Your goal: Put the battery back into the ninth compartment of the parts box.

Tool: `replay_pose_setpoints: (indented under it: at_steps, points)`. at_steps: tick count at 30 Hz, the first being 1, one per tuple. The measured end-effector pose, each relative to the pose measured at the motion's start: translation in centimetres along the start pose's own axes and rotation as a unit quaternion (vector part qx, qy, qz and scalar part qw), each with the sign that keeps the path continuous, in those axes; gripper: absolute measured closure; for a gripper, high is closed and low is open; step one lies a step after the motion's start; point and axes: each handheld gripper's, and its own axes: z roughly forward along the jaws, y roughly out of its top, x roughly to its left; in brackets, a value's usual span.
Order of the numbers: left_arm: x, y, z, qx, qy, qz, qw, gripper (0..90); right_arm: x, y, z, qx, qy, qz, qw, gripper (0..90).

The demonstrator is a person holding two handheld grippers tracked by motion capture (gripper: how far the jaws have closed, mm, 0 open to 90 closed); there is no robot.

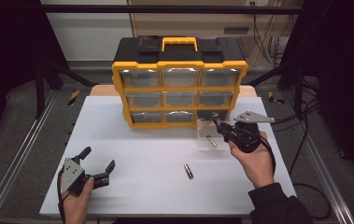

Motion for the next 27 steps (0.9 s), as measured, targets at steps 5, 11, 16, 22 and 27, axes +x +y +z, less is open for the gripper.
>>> replay_pose_setpoints:
  at_steps: [5, 11, 16, 22, 27]
  points:
    - [0.0, 0.0, 0.0, 0.0, 0.0, 0.0, 1.0, 0.9, -0.1, 0.4, 0.4, 0.004, 0.001, -0.003, 1.0, 76.6]
    - [0.1, 0.0, -0.1, -0.001, 0.001, -0.001, 1.0, 0.9, -0.2, 0.7, 0.8, 0.009, 0.002, -0.003, 1.0, 76.6]
    - [0.0, 0.0, 0.0, -0.001, 0.001, 0.0, 1.0, 0.9, -0.4, 0.9, 1.0, 0.012, 0.002, -0.004, 0.9999, 76.6]
    - [0.1, 0.0, 0.0, -0.001, 0.001, -0.001, 1.0, 0.9, -0.6, 0.9, 1.3, 0.017, 0.002, -0.003, 0.9999, 76.6]
    - [0.1, 0.0, -0.1, -0.002, 0.001, -0.001, 1.0, 0.9, -0.6, 0.8, 1.7, 0.023, 0.003, -0.006, 0.9997, 76.6]
